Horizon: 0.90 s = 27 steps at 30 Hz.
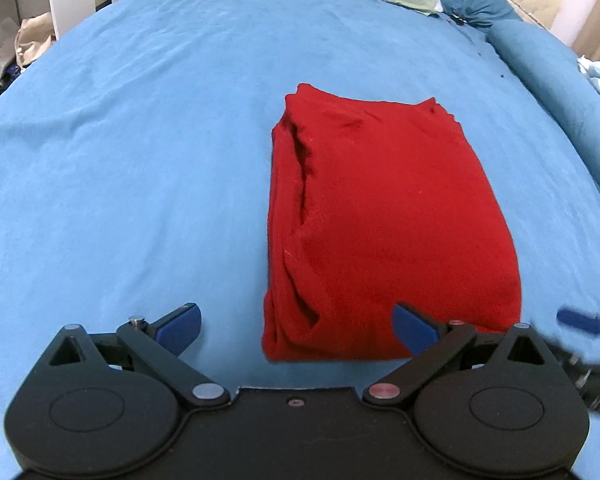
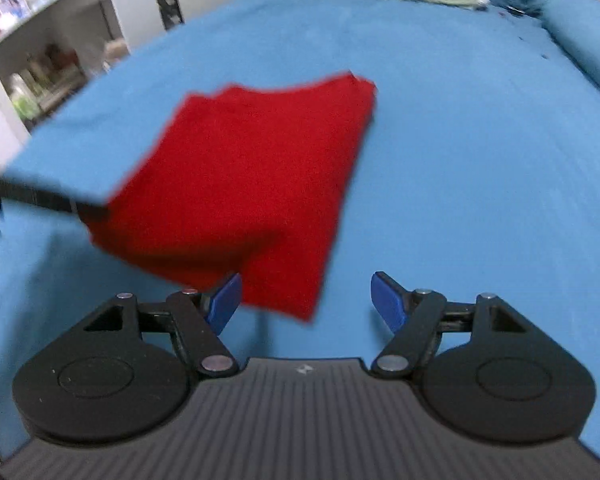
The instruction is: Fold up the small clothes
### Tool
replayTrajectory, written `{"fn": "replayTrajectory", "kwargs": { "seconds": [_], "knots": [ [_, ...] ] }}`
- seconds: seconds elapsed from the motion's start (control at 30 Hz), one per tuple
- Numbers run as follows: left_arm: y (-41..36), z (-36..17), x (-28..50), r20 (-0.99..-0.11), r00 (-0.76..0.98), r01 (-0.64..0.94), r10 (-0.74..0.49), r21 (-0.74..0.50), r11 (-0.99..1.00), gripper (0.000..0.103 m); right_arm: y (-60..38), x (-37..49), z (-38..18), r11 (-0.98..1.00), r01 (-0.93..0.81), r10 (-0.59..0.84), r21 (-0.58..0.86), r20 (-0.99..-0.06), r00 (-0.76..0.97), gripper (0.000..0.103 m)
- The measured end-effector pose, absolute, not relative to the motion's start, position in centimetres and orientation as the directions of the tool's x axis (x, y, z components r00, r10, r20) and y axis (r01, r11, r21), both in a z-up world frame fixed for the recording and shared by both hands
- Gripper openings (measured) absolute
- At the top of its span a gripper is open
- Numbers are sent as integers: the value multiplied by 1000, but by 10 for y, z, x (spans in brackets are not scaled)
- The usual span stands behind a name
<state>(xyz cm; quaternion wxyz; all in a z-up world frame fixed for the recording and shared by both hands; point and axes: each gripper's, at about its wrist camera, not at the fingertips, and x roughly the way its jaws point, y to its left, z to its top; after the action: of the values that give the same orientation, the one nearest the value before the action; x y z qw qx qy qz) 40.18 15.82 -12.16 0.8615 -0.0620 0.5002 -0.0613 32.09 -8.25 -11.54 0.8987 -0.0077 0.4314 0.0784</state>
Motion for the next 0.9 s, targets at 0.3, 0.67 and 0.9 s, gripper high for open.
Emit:
{"fn": "replayTrajectory", "kwargs": {
  "seconds": [0.3,0.67,0.9],
  "knots": [
    [158,-129,411,-858,493,20,-144,-154,988,103,-46,335,-162,999,-17,35,32,-757,652,85],
    [151,-134,413,-859,494,32,-137,-139,990,103,-43,339,-168,999,50,-34,5,-673,739,85],
    [149,-136,413,-855,500,32,-139,-142,989,103,-36,341,-182,999,29,-42,-30,-681,731,86]
  ]
}}
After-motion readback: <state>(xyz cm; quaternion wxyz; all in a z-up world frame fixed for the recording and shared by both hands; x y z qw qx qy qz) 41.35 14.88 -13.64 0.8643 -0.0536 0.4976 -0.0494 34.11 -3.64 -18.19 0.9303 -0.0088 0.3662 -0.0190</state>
